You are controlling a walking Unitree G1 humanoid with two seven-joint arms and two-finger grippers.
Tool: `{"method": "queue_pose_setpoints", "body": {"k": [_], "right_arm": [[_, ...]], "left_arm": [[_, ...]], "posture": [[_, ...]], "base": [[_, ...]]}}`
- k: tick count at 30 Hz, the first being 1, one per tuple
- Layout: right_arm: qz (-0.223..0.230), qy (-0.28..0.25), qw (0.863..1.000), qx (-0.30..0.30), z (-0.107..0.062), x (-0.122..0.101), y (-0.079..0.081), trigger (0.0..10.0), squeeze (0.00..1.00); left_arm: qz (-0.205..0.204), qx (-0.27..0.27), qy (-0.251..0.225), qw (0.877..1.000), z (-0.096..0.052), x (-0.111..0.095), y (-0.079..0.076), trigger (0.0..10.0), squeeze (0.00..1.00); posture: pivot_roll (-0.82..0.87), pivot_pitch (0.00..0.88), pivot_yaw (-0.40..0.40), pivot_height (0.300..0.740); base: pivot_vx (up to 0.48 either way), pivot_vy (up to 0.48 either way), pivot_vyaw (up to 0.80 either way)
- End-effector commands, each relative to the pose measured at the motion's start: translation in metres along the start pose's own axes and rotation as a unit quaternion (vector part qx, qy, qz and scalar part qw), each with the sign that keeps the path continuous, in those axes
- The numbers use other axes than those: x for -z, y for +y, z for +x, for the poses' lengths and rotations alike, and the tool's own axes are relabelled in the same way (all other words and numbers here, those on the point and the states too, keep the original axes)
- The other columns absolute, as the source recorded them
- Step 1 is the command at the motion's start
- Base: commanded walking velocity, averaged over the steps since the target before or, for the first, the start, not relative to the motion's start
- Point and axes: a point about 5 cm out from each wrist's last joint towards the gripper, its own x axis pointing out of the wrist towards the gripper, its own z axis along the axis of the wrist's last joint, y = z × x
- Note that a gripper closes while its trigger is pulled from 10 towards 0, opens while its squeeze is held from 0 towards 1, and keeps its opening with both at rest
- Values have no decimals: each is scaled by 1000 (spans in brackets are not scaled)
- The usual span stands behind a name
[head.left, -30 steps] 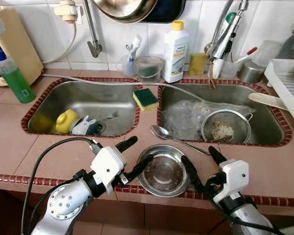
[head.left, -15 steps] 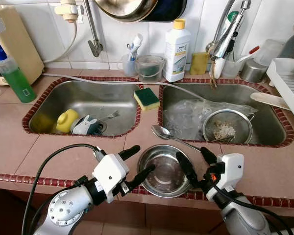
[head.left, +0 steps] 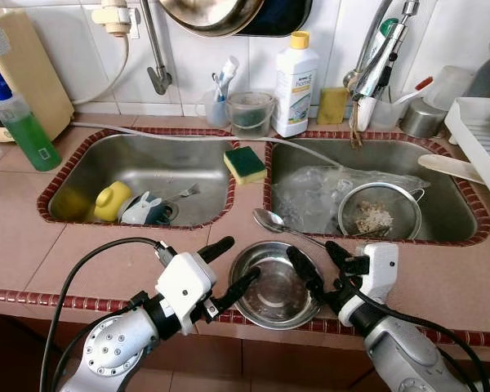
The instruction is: Kitchen organization
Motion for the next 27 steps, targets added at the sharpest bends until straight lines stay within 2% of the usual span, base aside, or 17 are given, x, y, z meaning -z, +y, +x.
{"method": "queue_pose_setpoints", "body": {"k": [1, 5, 10, 20, 25, 27], "right_arm": [[1, -8, 1000, -4, 0, -8, 4, 10000, 0], [19, 20, 999, -18, -2, -7, 5, 10000, 0], [15, 27, 999, -19, -2, -7, 5, 10000, 0], [75, 44, 996, -15, 1, -7, 2, 10000, 0], [95, 54, 994, -5, 4, -9, -1, 9451, 0], [103, 57, 993, -3, 5, -10, -3, 8745, 0]], "left_arm": [[6, -2, -10, 1000, 1, -7, 1, 10000, 0], [4, -5, -12, 1000, 1, -7, 2, 10000, 0], [3, -6, -13, 1000, 2, -8, 2, 10000, 0], [3, -12, -16, 1000, 3, -10, 2, 10000, 0], [4, -17, -17, 1000, 3, -11, 3, 10000, 0], [4, -19, -17, 1000, 3, -11, 3, 10000, 0]], "posture": [[-105, 70, 34, 740], [-107, 70, 33, 740], [-109, 74, 32, 740], [-102, 82, 27, 740], [-100, 85, 27, 740], [-99, 87, 27, 740]], "base": [[0, 0, 0], [0, 0, 0], [0, 0, 0], [0, 0, 0], [0, 0, 0], [0, 0, 0]]}}
